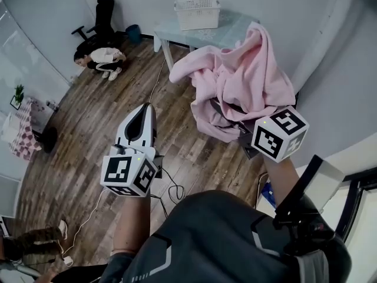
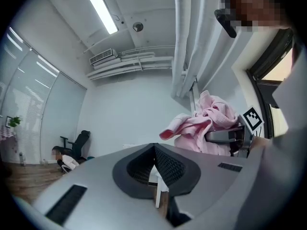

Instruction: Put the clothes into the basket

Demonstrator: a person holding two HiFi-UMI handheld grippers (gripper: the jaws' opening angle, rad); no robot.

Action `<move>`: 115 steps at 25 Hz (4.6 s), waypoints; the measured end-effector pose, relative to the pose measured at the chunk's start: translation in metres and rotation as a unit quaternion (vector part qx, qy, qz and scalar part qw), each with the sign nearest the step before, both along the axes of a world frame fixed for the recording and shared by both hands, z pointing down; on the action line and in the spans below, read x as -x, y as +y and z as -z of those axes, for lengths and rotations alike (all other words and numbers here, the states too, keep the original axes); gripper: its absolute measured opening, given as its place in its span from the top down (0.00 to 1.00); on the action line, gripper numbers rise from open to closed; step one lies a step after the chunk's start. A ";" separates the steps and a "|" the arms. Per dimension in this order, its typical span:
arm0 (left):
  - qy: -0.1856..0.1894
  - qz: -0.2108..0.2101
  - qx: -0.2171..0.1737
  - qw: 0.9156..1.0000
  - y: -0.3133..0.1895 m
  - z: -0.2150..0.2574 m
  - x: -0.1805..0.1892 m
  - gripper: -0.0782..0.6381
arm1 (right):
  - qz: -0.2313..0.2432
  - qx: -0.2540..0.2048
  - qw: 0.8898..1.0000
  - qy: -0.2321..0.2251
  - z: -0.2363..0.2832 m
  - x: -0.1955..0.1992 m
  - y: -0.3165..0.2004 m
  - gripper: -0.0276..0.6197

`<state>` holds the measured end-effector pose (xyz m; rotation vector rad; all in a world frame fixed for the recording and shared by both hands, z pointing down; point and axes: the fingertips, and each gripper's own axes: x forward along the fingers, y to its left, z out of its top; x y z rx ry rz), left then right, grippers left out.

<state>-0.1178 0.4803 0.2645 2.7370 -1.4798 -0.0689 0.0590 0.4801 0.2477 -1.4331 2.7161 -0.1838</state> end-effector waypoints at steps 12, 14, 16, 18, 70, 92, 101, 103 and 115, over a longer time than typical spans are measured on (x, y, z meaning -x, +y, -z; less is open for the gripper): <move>0.004 -0.005 -0.008 1.000 -0.006 -0.009 0.046 0.88 | -0.006 0.004 1.000 0.003 -0.003 0.044 -0.002 0.34; 0.006 -0.005 -0.007 1.000 -0.008 -0.010 0.056 0.88 | -0.008 0.007 1.000 0.007 -0.003 0.053 -0.003 0.34; 0.009 -0.006 -0.006 1.000 -0.010 -0.013 0.064 0.88 | -0.012 0.009 1.000 0.007 -0.004 0.060 -0.005 0.34; 0.013 -0.008 -0.004 1.000 -0.014 -0.016 0.075 0.88 | -0.018 0.011 1.000 0.006 -0.005 0.067 -0.006 0.34; -0.021 -0.059 0.031 0.998 -0.472 -0.065 -0.023 0.88 | -0.015 0.035 0.999 -0.036 -0.068 -0.015 -0.456 0.33; 0.025 -0.173 0.027 0.984 -0.698 -0.036 0.037 0.88 | -0.123 0.036 0.992 -0.008 -0.021 0.046 -0.679 0.34; 0.003 -0.141 -0.008 0.990 -0.779 -0.013 -0.008 0.88 | -0.133 0.020 0.991 -0.016 -0.007 -0.019 -0.769 0.33; -0.001 -0.141 -0.008 0.990 -0.794 -0.010 -0.023 0.88 | -0.133 0.021 0.991 -0.020 -0.006 -0.038 -0.788 0.33; -0.027 -0.141 0.028 0.989 -0.902 -0.028 -0.109 0.88 | -0.144 0.047 0.988 0.006 -0.018 -0.132 -0.921 0.34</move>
